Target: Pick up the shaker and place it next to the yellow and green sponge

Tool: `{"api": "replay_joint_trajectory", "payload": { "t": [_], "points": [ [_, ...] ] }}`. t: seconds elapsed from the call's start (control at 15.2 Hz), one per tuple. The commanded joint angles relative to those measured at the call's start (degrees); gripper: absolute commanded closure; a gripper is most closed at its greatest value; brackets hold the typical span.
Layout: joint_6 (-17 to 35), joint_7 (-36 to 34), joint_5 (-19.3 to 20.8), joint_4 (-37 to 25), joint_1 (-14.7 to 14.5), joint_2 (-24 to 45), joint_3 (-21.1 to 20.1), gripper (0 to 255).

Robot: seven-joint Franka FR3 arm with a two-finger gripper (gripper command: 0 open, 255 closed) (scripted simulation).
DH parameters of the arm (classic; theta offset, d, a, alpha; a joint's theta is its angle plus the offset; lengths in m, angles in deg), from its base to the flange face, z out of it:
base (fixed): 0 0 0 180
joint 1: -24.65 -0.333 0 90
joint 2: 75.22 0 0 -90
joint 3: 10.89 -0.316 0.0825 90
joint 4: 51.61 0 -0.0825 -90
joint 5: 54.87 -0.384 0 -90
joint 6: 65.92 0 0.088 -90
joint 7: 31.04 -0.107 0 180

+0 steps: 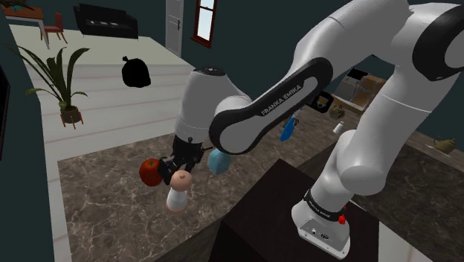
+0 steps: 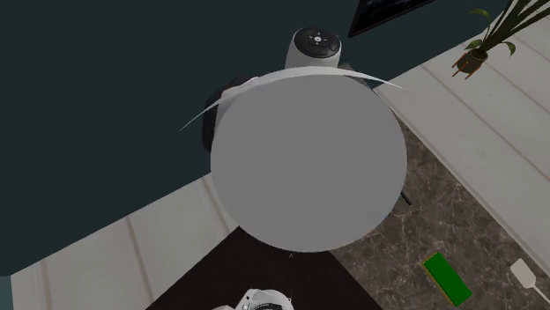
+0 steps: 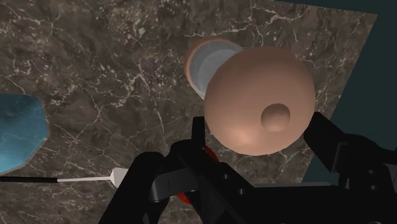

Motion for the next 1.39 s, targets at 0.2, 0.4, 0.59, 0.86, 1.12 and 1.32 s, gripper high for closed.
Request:
{"api": "replay_joint_trajectory", "payload": {
  "t": [0.2, 0.4, 0.59, 0.86, 1.12, 1.32],
  "points": [
    [-4.27, 1.28, -2.01, -1.41, -0.09, -3.11, 0.13, 255],
    [-6.78, 1.89, -2.95, -2.3, -0.17, -4.87, 0.33, 255],
    [-9.29, 2.38, -3.7, -3.3, -0.24, -6.49, 0.59, 255],
    [-12.62, 2.86, -4.46, -4.8, -0.33, -8.44, 0.97, 255],
    [-15.92, 3.19, -4.99, -6.5, -0.38, -10.14, 1.37, 255],
    [-18.37, 3.36, -5.26, -7.89, -0.39, -11.25, 1.68, 255]
  ]
}}
